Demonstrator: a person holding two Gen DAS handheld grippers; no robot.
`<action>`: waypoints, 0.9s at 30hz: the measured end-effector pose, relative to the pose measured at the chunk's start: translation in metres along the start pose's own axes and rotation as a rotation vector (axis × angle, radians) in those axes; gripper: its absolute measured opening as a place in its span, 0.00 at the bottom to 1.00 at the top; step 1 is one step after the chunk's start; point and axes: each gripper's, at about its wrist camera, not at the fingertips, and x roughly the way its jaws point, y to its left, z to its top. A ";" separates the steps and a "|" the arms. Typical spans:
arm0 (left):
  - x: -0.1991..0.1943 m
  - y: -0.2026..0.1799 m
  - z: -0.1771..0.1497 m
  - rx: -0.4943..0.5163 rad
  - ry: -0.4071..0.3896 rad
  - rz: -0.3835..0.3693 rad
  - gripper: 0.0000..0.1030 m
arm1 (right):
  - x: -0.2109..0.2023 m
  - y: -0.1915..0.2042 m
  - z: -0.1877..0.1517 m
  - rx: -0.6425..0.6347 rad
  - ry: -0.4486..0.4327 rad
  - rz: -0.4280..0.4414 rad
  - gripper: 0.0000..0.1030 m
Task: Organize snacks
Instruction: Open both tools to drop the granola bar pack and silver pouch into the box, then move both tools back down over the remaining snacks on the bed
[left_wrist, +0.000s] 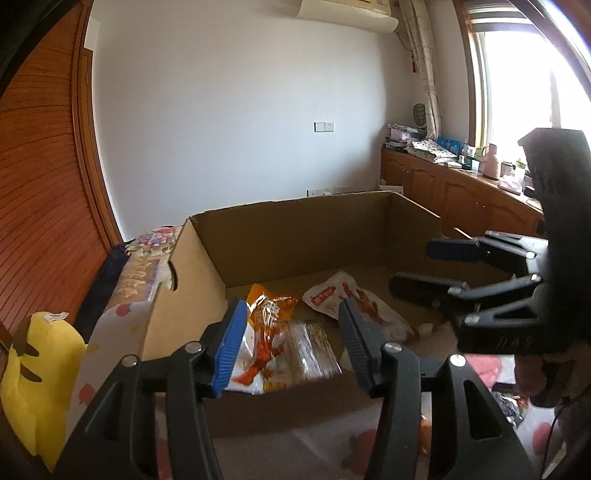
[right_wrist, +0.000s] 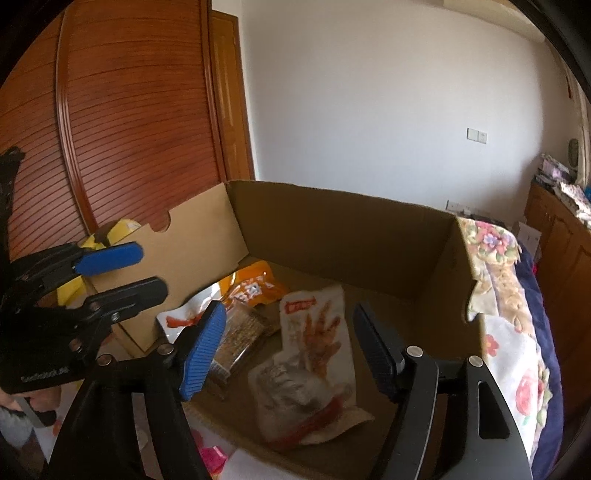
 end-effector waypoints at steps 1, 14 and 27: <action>-0.006 0.000 -0.002 -0.001 -0.002 -0.003 0.51 | -0.006 0.002 0.000 -0.006 -0.005 -0.008 0.71; -0.054 -0.019 -0.049 -0.008 0.039 -0.052 0.51 | -0.105 0.017 -0.044 -0.010 -0.002 -0.091 0.71; -0.065 -0.013 -0.104 -0.043 0.147 -0.024 0.54 | -0.105 0.029 -0.084 0.030 0.067 -0.067 0.70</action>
